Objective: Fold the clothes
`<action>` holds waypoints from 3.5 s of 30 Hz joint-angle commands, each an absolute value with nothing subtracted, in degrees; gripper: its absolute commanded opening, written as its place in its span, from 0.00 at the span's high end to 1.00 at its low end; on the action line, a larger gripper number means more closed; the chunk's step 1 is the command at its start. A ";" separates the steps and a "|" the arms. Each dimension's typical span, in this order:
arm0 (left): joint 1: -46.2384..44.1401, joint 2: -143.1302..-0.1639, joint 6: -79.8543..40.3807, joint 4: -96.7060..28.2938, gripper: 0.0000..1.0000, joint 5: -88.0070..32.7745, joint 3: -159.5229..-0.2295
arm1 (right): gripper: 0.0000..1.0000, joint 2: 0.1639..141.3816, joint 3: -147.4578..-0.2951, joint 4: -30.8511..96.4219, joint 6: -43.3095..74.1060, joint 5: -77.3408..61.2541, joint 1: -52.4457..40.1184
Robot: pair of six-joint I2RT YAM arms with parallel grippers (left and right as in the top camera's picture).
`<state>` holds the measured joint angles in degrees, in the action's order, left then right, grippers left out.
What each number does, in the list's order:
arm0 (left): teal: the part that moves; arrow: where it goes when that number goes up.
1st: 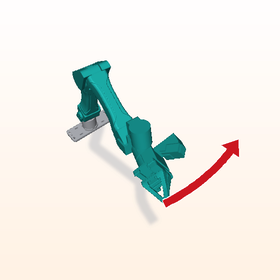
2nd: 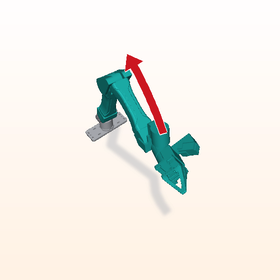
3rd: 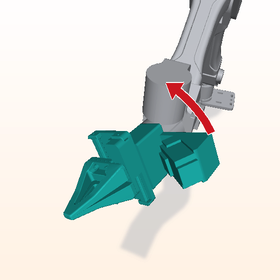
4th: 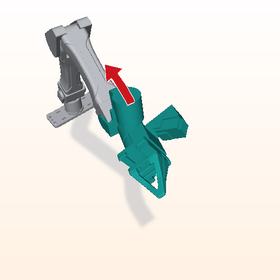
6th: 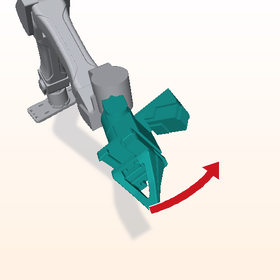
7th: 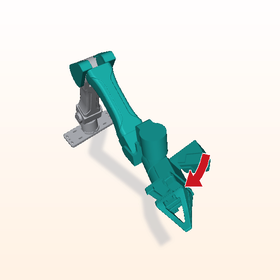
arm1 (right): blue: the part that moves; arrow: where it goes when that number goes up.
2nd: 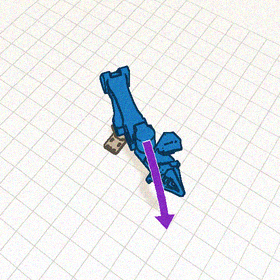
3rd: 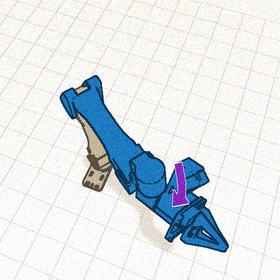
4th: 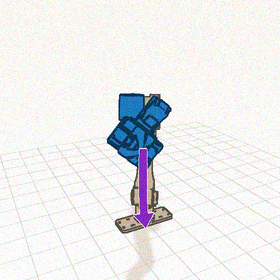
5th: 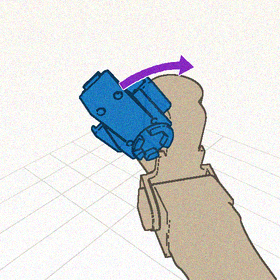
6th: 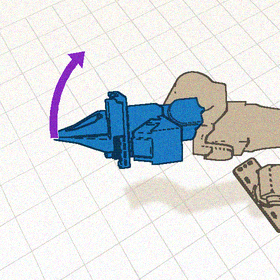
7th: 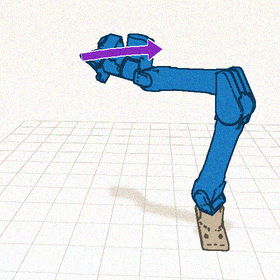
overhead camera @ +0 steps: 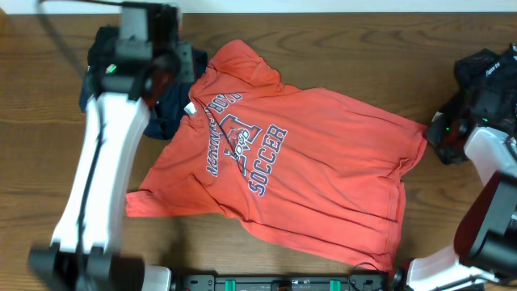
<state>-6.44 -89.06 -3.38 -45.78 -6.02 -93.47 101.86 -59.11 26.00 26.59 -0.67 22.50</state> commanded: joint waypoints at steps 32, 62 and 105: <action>-6.35 -73.10 -3.73 -63.44 0.67 -6.04 -93.78 | 0.47 101.03 -64.75 25.56 17.72 -27.40 37.10; -6.35 -73.10 -3.73 -65.54 0.65 -6.90 -93.78 | 0.84 113.47 -64.77 27.51 19.44 -18.02 25.15; -3.01 -71.18 -7.60 -85.38 0.23 -3.29 -93.76 | 0.17 78.32 -75.26 56.12 16.23 -23.79 30.39</action>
<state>-4.89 -72.73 -4.73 -83.22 -5.52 -93.47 82.78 -74.87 52.93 16.78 -23.20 30.50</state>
